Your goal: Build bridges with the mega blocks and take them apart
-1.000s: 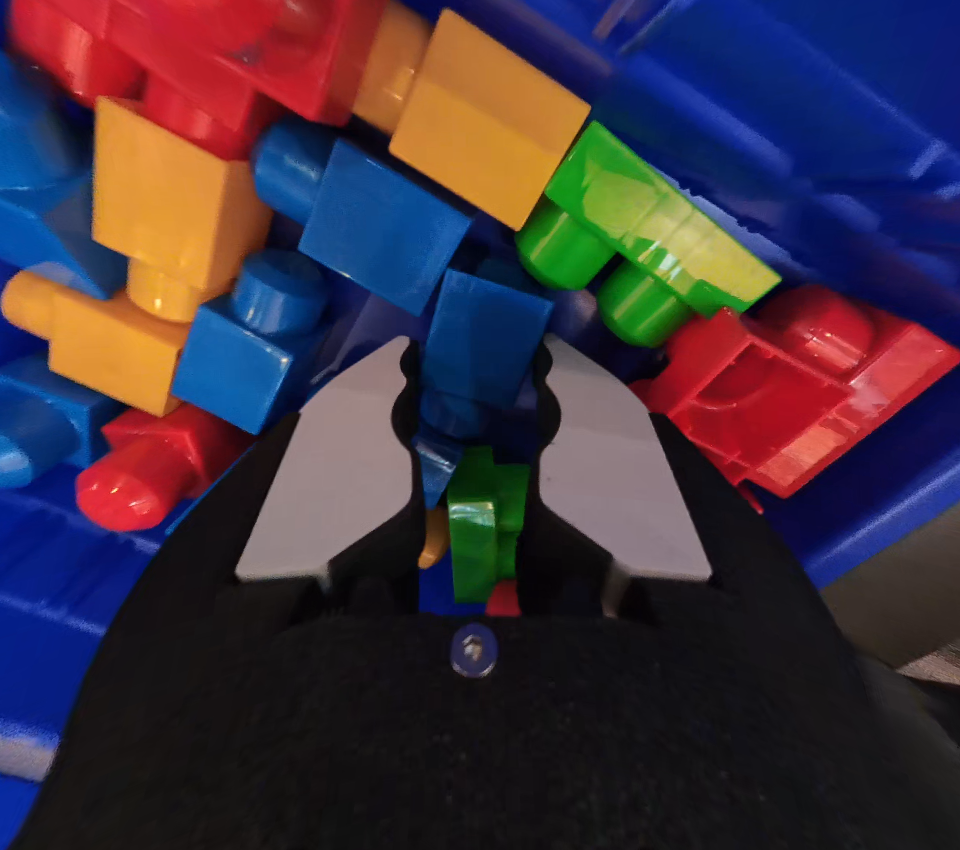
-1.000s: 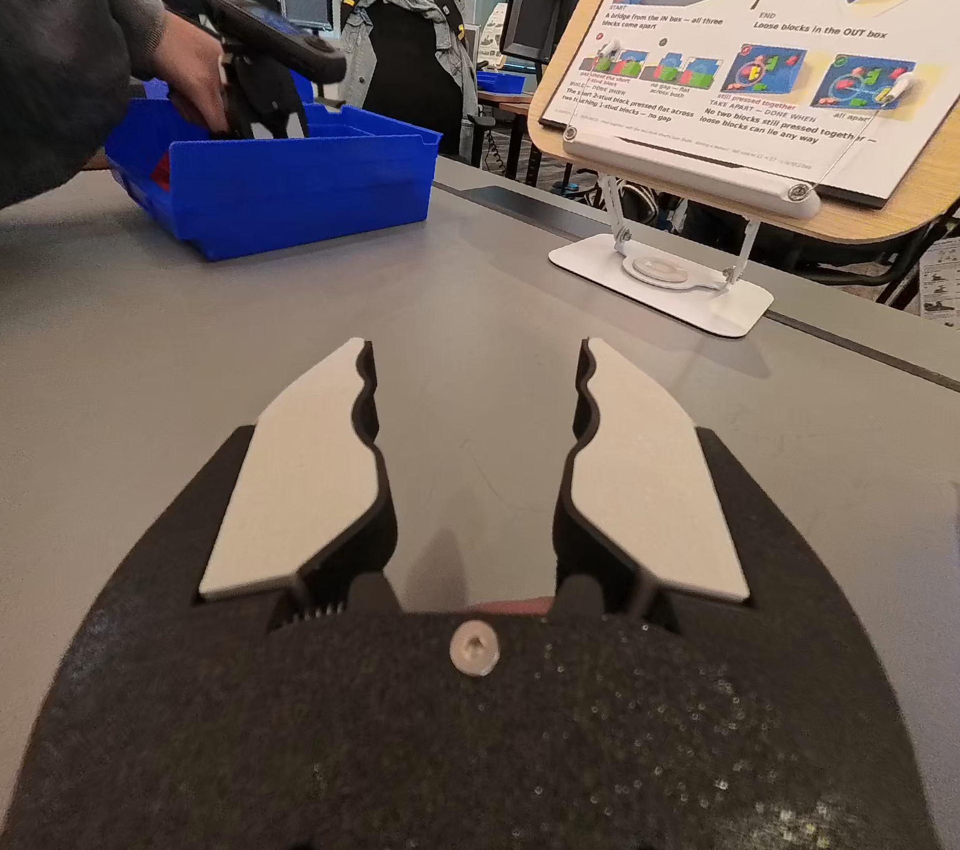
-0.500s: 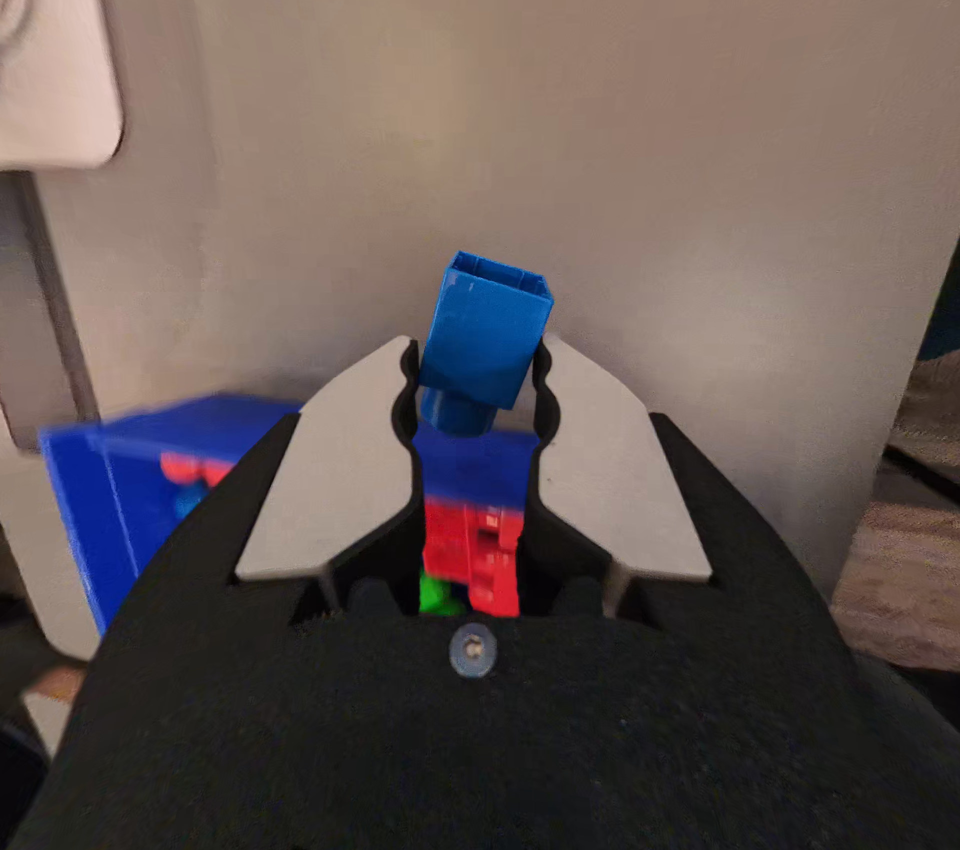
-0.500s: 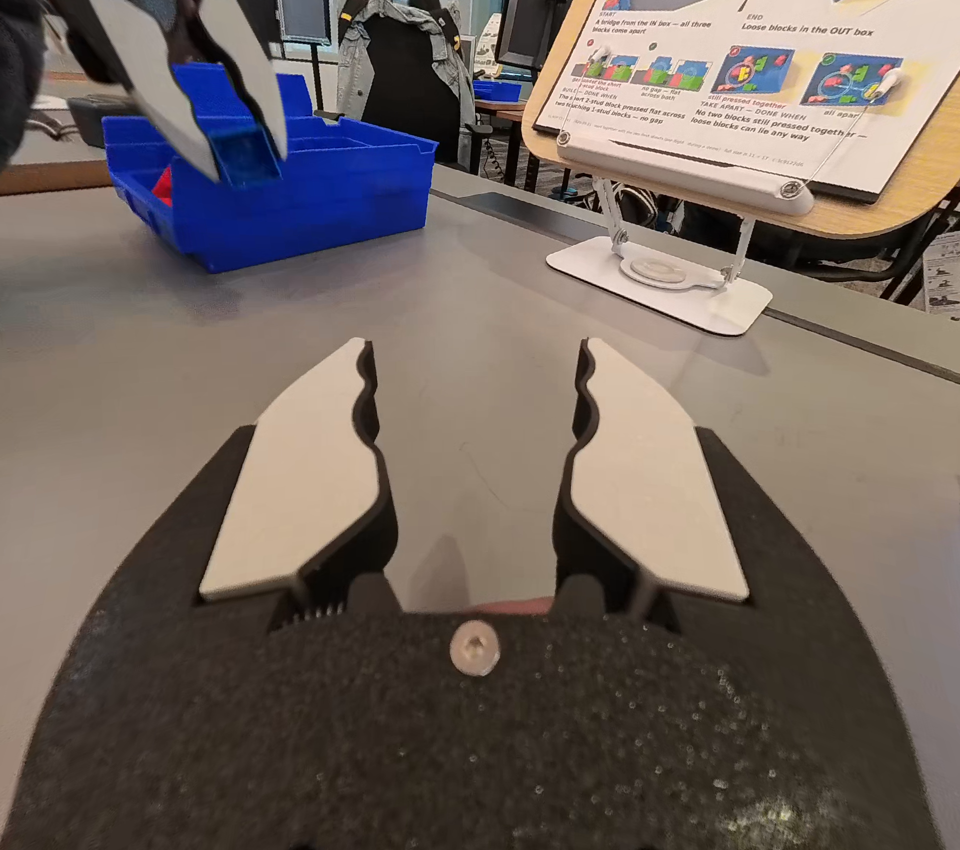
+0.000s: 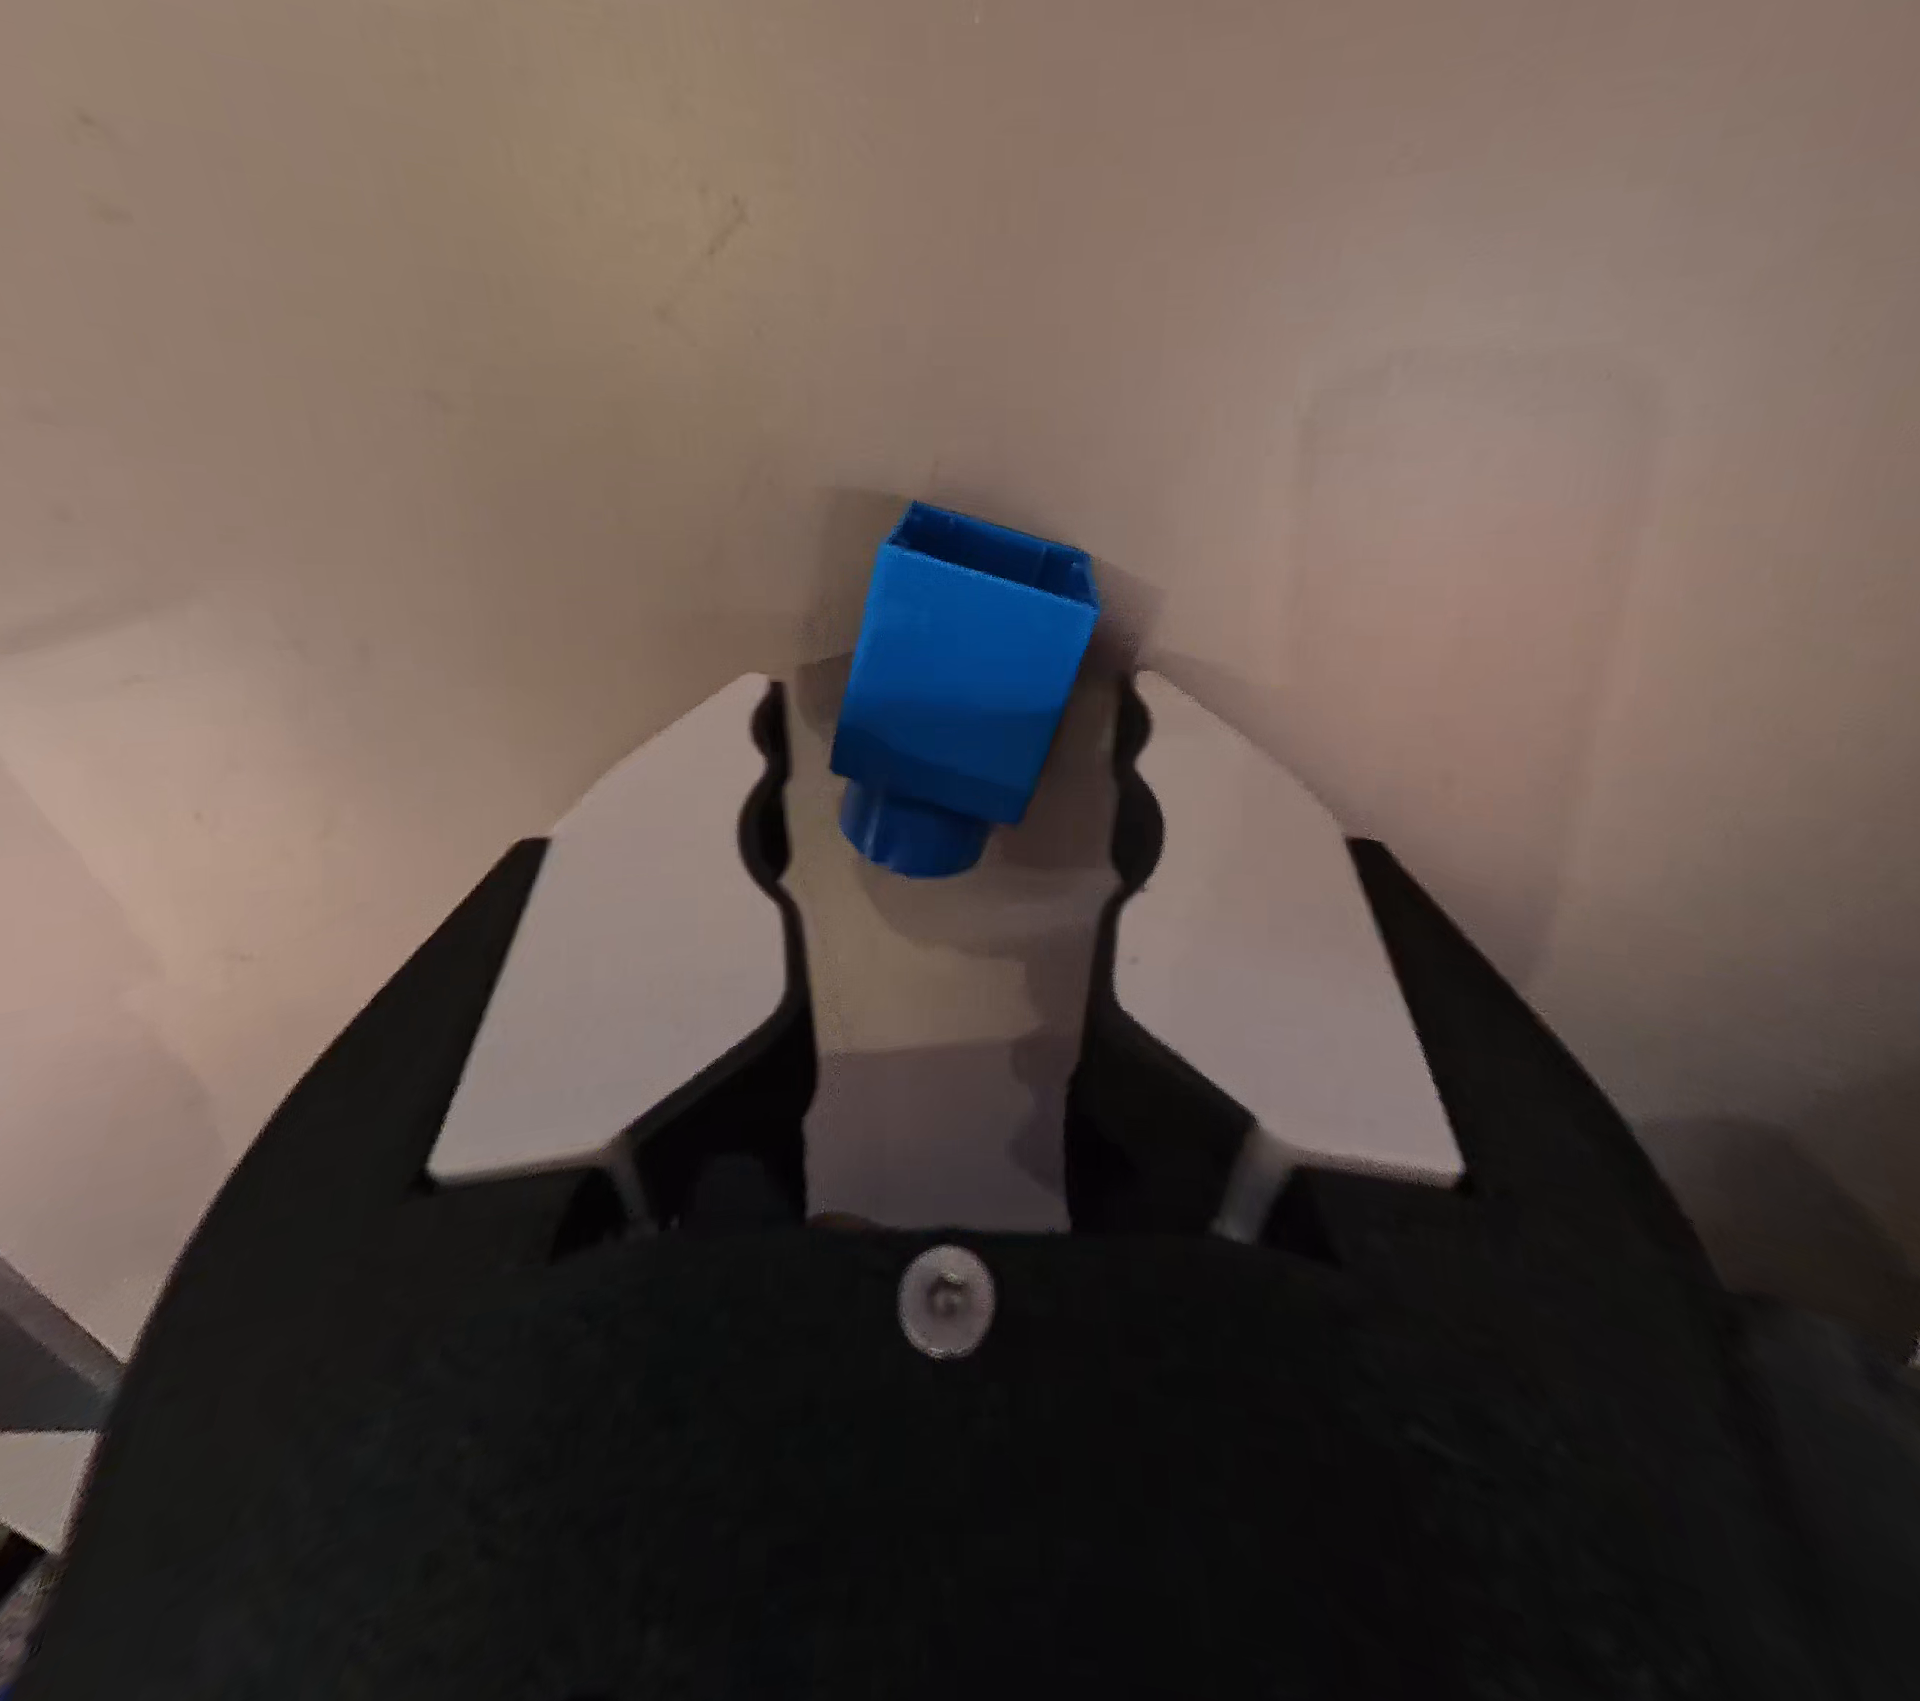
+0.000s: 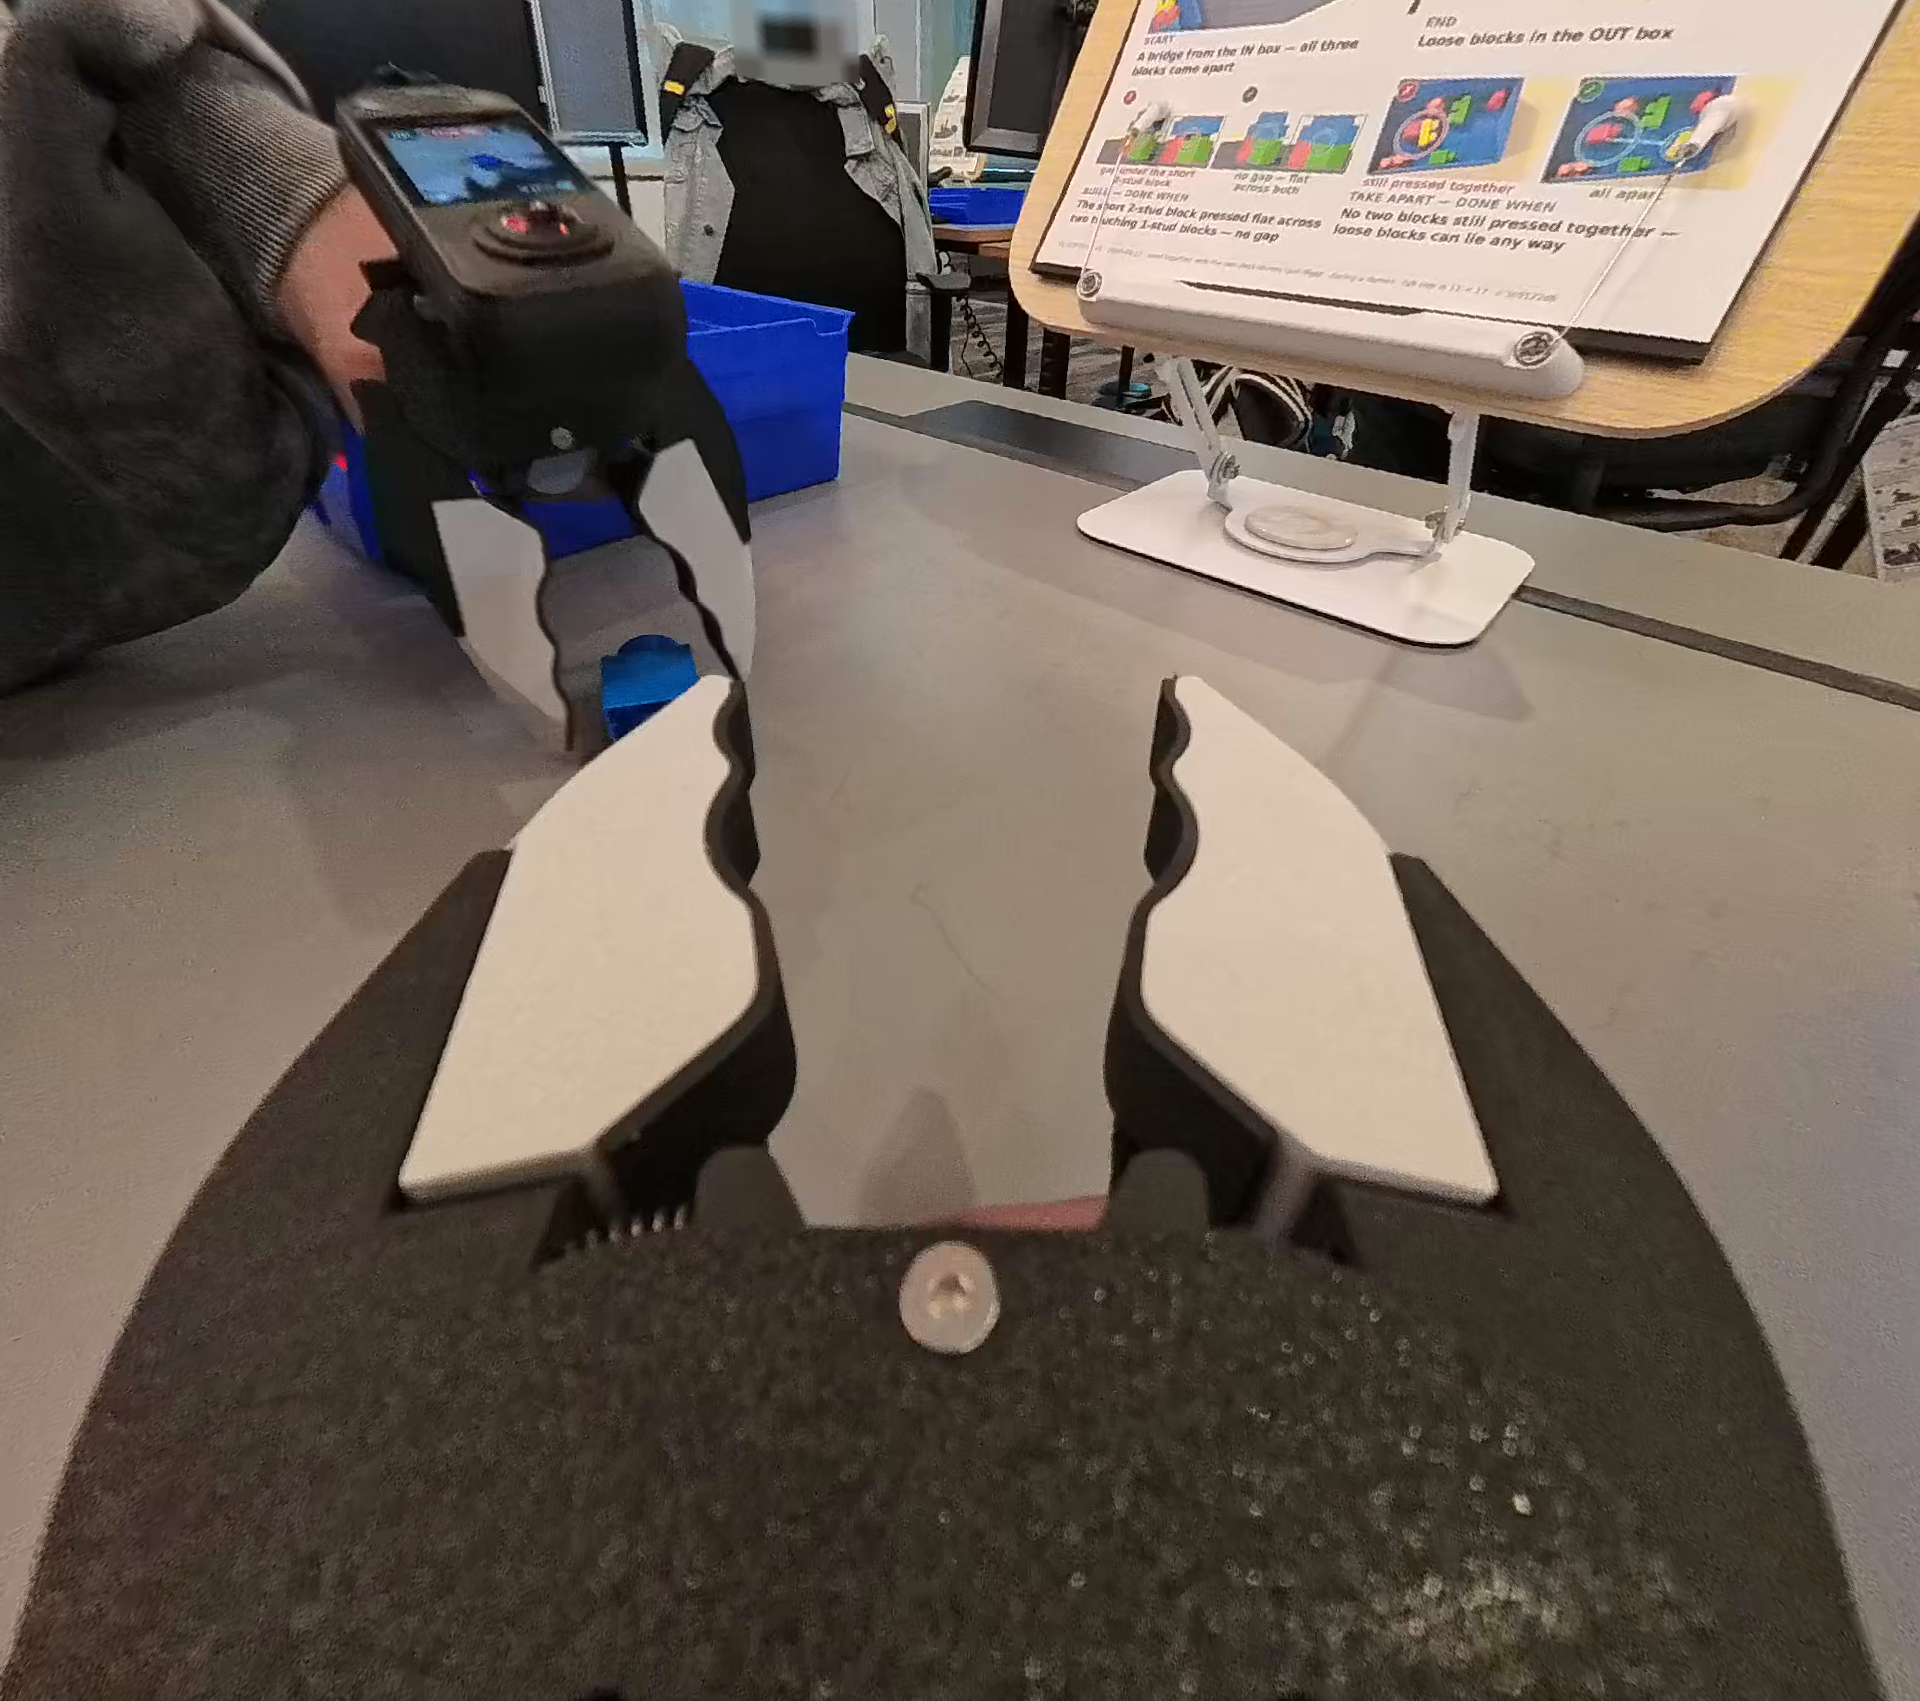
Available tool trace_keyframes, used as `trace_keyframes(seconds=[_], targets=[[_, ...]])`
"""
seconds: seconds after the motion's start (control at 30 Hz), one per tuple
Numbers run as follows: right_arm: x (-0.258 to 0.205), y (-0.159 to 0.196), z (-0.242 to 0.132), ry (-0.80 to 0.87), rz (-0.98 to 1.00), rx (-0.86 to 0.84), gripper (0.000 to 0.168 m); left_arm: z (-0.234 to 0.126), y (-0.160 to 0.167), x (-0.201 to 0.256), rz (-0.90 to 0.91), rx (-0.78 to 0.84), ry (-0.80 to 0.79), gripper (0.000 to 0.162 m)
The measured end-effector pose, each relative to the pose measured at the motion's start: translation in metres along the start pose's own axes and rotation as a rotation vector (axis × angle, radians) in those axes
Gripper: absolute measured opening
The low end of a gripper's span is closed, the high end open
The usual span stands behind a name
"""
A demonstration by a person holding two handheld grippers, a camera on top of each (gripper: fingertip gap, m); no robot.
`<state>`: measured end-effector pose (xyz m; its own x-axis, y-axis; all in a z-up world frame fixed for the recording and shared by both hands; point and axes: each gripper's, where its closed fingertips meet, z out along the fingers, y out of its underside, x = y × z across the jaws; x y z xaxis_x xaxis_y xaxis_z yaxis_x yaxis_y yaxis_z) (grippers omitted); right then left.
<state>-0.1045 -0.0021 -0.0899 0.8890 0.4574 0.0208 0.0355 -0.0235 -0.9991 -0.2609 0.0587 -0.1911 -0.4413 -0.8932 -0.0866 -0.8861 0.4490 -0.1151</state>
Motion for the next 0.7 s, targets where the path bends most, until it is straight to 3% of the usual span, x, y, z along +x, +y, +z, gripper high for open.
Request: trace_keyframes(seconds=[0.07,0.2,0.27,0.37,0.47,0.57,0.7], targets=[[0.001,0.0,-0.003,0.001,0.0,0.001,0.074,-0.013,0.001,0.005,-0.065,0.039,-0.019,0.068],[0.001,0.0,-0.008,-0.001,0.008,0.007,0.074,-0.079,0.008,0.014,-0.271,0.32,-0.153,0.074],[0.002,-0.001,-0.009,-0.003,0.012,0.01,0.074,-0.117,0.039,0.014,-0.391,0.413,-0.267,0.072],[0.001,0.0,-0.008,-0.003,0.007,0.005,0.074,-0.149,0.12,-0.002,-0.588,0.372,-0.455,0.063],[0.0,0.001,-0.007,-0.002,-0.006,-0.001,0.073,-0.154,0.19,-0.036,-0.884,0.335,-0.51,0.06],[-0.001,0.002,-0.006,-0.001,-0.015,-0.014,0.073,-0.131,0.246,-0.074,-1.232,0.25,-0.531,0.056],[-0.003,0.003,-0.003,-0.012,-0.027,-0.028,0.073,-0.087,0.265,-0.099,-1.464,0.185,-0.425,0.057]])
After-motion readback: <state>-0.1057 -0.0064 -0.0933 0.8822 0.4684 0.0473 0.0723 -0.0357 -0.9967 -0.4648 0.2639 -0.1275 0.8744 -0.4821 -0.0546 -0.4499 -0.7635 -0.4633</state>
